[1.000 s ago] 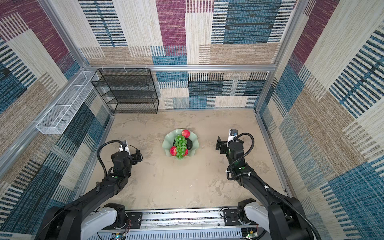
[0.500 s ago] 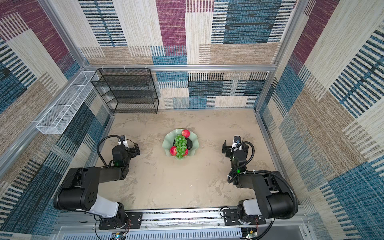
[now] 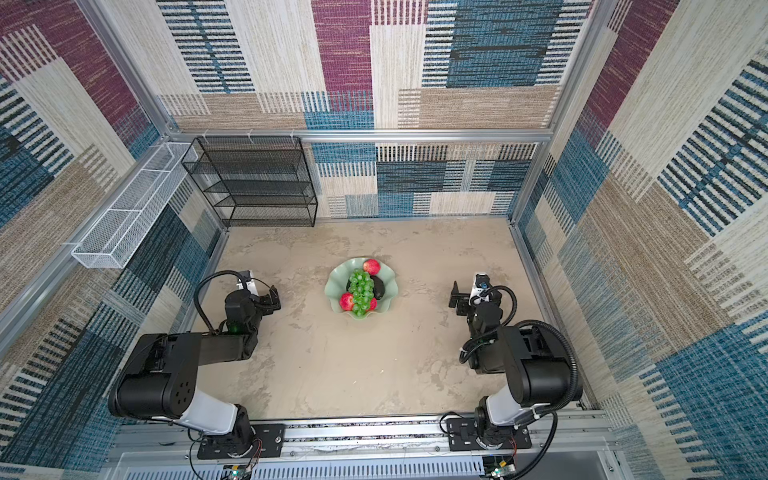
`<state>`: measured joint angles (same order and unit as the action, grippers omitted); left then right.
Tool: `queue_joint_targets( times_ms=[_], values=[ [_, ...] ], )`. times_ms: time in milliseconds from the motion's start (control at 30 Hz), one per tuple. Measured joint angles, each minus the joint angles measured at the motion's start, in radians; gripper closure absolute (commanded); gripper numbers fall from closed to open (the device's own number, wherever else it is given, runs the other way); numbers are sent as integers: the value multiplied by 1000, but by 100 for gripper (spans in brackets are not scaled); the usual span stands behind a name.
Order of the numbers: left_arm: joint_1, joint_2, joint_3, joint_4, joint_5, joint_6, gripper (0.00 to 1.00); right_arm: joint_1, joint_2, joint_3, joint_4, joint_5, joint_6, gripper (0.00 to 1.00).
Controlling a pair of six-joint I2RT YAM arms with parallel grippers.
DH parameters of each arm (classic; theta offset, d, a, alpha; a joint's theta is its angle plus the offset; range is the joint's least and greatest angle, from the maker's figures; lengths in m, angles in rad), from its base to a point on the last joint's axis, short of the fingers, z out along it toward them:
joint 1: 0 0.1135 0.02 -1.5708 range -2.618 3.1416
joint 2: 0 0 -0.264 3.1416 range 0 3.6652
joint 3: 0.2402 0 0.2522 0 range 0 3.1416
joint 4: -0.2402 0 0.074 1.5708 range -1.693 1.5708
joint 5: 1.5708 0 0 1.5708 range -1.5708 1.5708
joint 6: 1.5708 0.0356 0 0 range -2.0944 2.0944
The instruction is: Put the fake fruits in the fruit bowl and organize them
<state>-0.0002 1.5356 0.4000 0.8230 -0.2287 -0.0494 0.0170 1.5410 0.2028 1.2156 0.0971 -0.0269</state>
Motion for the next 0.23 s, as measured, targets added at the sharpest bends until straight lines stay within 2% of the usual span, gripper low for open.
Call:
queue_joint_targets(
  times_ms=[233],
  values=[
    [5, 8, 10, -1, 18, 0, 1, -2, -1, 0, 29, -16, 0, 0]
  ],
)
